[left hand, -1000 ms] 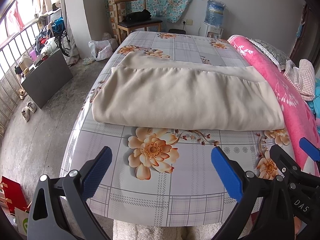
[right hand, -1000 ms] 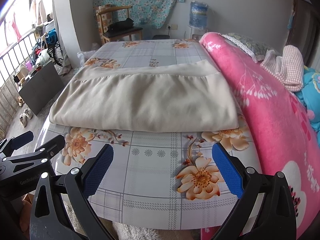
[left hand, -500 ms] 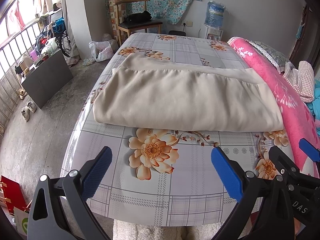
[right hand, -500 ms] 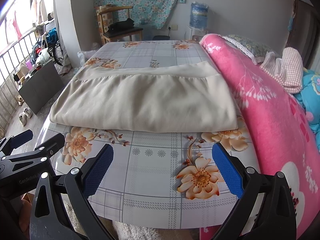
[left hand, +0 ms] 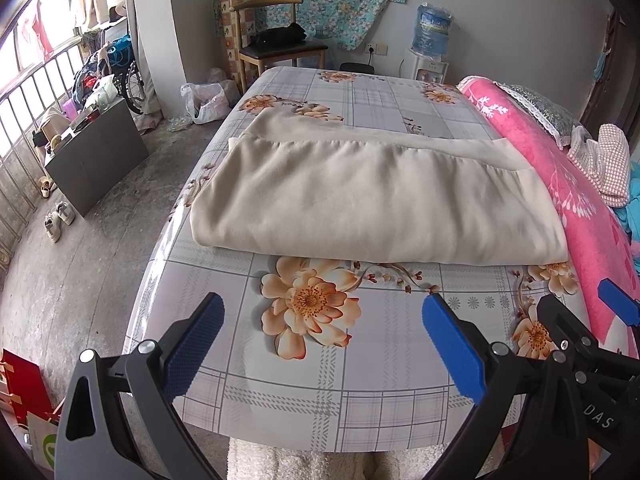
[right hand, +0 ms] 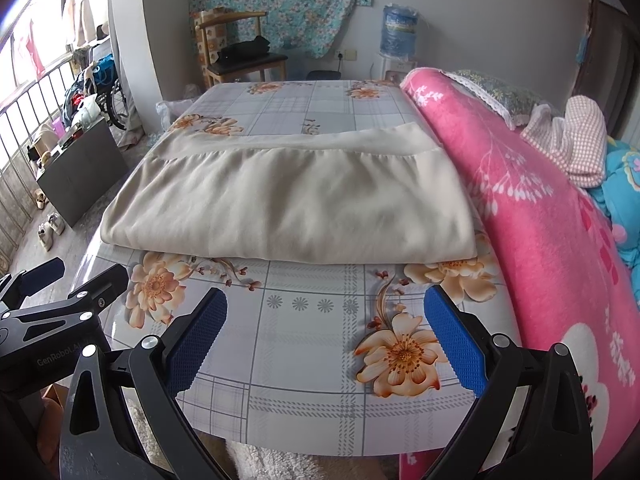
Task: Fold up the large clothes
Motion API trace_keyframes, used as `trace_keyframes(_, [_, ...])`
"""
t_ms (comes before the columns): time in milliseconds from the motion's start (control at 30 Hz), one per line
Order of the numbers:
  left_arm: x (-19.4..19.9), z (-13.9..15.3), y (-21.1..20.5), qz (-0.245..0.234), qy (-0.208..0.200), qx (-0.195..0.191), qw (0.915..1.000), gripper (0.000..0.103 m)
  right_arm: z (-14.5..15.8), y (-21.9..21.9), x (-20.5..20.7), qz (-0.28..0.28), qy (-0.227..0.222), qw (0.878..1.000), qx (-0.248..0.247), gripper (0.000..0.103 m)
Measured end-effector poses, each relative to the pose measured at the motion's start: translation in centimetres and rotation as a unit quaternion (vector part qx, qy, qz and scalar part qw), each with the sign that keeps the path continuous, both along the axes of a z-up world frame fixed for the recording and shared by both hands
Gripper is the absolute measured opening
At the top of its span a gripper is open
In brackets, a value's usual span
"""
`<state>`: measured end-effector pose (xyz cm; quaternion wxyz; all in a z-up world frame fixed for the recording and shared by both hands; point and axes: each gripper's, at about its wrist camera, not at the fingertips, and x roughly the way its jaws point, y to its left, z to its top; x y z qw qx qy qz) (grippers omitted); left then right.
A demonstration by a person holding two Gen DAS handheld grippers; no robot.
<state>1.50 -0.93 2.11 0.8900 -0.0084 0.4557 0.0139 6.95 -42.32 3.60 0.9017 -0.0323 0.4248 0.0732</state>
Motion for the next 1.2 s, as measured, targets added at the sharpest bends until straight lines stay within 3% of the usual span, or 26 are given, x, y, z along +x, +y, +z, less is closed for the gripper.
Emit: trace_keyframes(1200, [1.5, 0.2, -0.4, 0.003, -0.003, 0.000, 1.0000, 0.098, -0.3, 0.0, 1.8, 0.007, 0.008, 1.000, -0.010, 0.095])
